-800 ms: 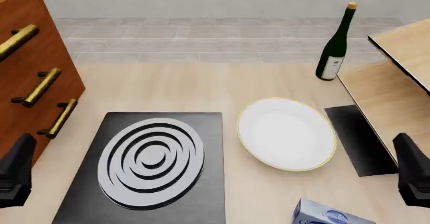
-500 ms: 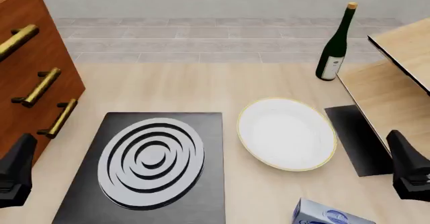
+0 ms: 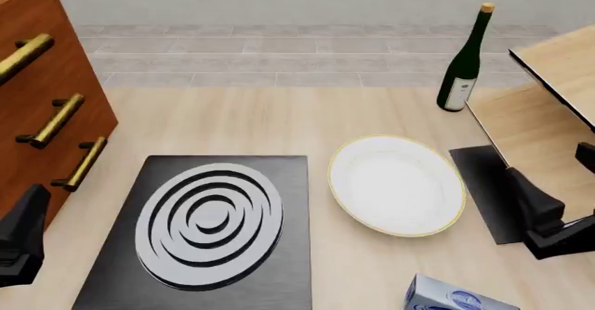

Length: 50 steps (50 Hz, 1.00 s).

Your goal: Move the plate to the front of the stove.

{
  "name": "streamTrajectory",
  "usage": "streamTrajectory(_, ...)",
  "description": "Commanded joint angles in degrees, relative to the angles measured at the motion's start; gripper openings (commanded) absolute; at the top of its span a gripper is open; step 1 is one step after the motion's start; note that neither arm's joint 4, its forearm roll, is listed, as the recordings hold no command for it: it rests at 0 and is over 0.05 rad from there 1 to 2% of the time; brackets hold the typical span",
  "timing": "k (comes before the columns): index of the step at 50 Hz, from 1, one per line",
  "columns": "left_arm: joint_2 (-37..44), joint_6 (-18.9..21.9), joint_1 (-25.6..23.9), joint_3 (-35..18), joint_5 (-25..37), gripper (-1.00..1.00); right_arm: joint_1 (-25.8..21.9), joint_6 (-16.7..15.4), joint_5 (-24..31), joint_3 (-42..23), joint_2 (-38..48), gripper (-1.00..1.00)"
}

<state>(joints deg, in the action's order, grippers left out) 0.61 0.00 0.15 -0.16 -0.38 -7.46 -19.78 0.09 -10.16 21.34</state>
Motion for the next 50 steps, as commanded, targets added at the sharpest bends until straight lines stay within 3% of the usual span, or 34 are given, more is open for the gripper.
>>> streamTrajectory(1,-0.4,0.0,0.2,0.0,0.0,1.0,-1.6,-7.4,1.4,-3.0,4.5,1.0)
streamTrajectory(16,0.2,0.0,0.5,0.0,0.0,1.0,-2.6,-14.6,1.9,-3.1,8.7,1.0)
streamTrajectory(23,0.2,0.0,0.5,-0.1,0.0,1.0,-2.9,-20.1,-0.9,-0.8,11.5,1.0)
streamTrajectory(26,0.2,0.0,0.5,0.0,-0.1,1.0,-2.5,-20.9,-1.3,-0.7,12.0,1.0)
streamTrajectory(27,0.3,0.0,0.5,0.0,-0.2,1.0,-2.8,-22.7,-1.6,-0.1,12.2,1.0)
streamTrajectory(50,0.1,0.0,0.5,0.0,0.0,1.0,-6.7,-23.6,-6.4,0.9,18.0,1.0)
